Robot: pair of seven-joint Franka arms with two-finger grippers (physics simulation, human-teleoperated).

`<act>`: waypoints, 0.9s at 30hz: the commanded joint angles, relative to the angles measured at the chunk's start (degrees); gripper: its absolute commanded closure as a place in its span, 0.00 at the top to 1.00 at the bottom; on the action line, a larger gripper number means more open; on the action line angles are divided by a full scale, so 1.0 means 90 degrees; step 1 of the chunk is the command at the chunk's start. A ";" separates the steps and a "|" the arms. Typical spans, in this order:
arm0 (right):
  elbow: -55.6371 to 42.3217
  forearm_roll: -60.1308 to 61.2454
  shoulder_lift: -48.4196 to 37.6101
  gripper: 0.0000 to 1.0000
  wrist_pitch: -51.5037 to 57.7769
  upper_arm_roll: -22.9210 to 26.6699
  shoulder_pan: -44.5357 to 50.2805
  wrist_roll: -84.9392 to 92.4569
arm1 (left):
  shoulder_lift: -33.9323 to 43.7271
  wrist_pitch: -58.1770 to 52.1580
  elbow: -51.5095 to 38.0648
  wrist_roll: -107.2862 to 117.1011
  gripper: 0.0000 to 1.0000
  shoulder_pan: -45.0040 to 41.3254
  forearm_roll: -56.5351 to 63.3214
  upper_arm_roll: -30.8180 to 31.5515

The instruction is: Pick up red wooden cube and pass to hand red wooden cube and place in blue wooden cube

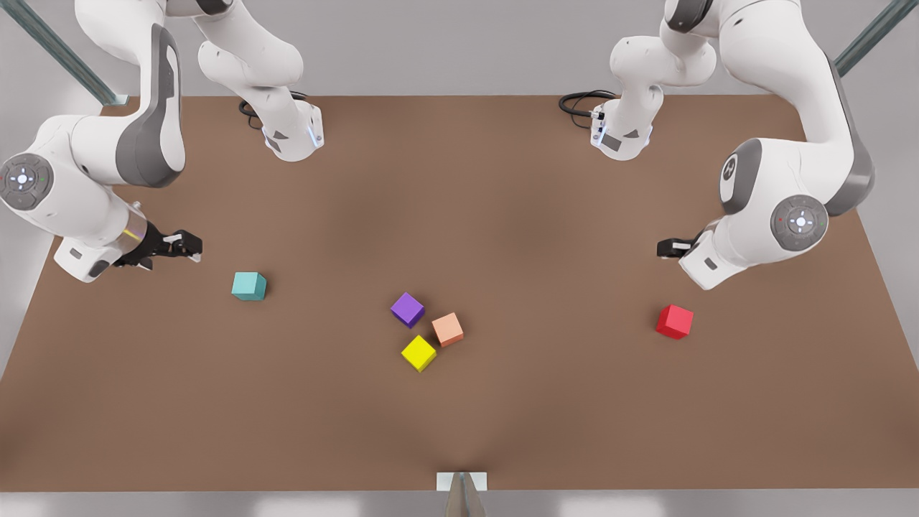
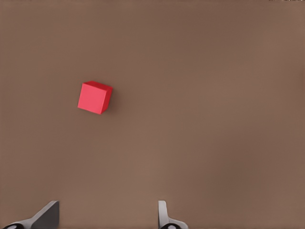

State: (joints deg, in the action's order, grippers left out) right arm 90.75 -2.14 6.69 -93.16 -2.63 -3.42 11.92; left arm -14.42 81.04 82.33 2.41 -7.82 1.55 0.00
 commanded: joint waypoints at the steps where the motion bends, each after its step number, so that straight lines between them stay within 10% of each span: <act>1: -0.0005 0.0013 -0.0010 1.00 -0.0069 0.0000 -0.0001 0.0336 | 0.0021 0.0194 0.0022 0.0054 1.00 0.0000 0.0004 0.0000; 10: 0.0005 0.0032 -0.0001 1.00 -0.0089 0.0000 -0.0011 0.0365 | -0.2450 0.1942 -0.0613 -0.2278 1.00 0.0497 0.0033 -0.0518; 27: 0.0112 0.0023 -0.0010 1.00 -0.0098 0.0009 -0.0011 0.0404 | -0.2821 0.3876 0.0930 -0.4165 1.00 0.0732 0.0228 -0.0528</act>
State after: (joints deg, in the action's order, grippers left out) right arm 91.80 -1.97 6.67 -94.13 -2.60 -3.53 14.60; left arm -39.59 110.75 90.74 -18.51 -1.23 2.97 -4.74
